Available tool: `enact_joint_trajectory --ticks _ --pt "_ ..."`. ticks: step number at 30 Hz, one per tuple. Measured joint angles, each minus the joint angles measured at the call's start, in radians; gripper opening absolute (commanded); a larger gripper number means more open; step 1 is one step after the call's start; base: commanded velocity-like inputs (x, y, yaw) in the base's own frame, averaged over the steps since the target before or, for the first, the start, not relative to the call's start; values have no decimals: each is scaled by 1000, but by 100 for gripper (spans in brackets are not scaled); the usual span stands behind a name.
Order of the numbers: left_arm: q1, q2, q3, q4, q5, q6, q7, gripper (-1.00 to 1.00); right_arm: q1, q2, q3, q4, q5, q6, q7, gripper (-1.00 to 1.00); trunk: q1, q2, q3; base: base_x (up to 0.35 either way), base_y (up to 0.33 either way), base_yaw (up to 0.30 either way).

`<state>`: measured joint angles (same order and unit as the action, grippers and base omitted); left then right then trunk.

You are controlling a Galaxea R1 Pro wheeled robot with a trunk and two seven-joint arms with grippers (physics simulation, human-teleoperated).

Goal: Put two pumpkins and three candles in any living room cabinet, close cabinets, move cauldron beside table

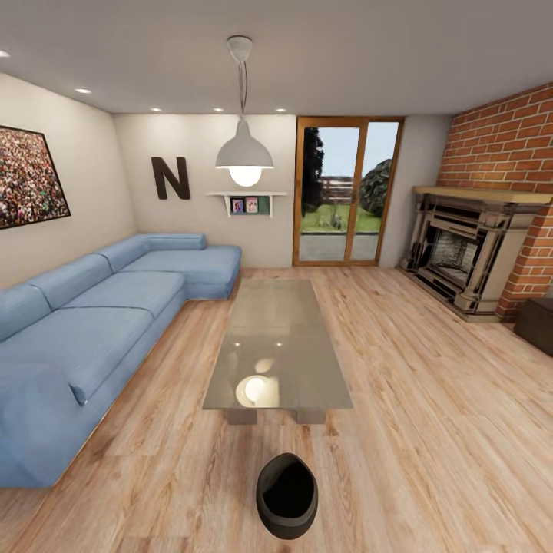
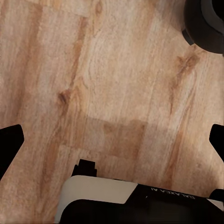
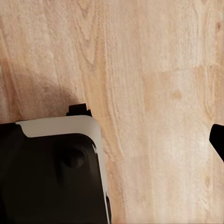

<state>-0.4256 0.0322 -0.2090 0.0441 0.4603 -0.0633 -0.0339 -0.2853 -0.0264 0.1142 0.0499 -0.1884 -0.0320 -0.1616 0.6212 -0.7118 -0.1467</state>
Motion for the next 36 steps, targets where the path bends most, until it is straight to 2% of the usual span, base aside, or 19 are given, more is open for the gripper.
enact_joint_trajectory --ticks 9,11,13,14,17,18,21,26,28,36 --pt "13 4 0 2 -1 4 9 100 0 0 0 -1 0 0 0 100 -35 63 28 0 0 0" --pt "27 8 -2 4 -2 39 12 100 0 -1 -1 -1 -1 0 0 100 -42 77 35 0 0 0" --pt "30 26 -3 5 -4 87 17 100 0 -1 -1 -1 -1 -1 0 100 -50 91 41 0 0 0" --pt "31 44 -4 5 -4 118 19 100 0 -1 -1 -1 -1 -1 0 100 -54 98 44 0 0 0" --pt "32 77 -4 5 -5 147 21 100 0 -1 -1 -1 -2 -1 0 100 -65 119 53 0 0 0" --pt "45 121 -5 5 -5 167 22 100 0 -1 0 -1 -2 -1 0 100 -69 126 57 0 0 0" --pt "69 149 -5 4 -6 175 23 100 0 -2 0 -1 -2 -1 0 100 -81 147 66 0 0 0" --pt "128 164 -5 4 -18 179 23 100 0 -2 0 -1 -2 0 0 100 -100 182 82 0 0 0" --pt "157 166 -5 4 -33 178 22 100 0 -2 0 -1 -1 0 0 100 -108 196 88 0 0 0" --pt "188 164 -4 0 -42 156 21 100 0 -2 0 -1 0 0 0 100 -138 253 113 0 0 0"
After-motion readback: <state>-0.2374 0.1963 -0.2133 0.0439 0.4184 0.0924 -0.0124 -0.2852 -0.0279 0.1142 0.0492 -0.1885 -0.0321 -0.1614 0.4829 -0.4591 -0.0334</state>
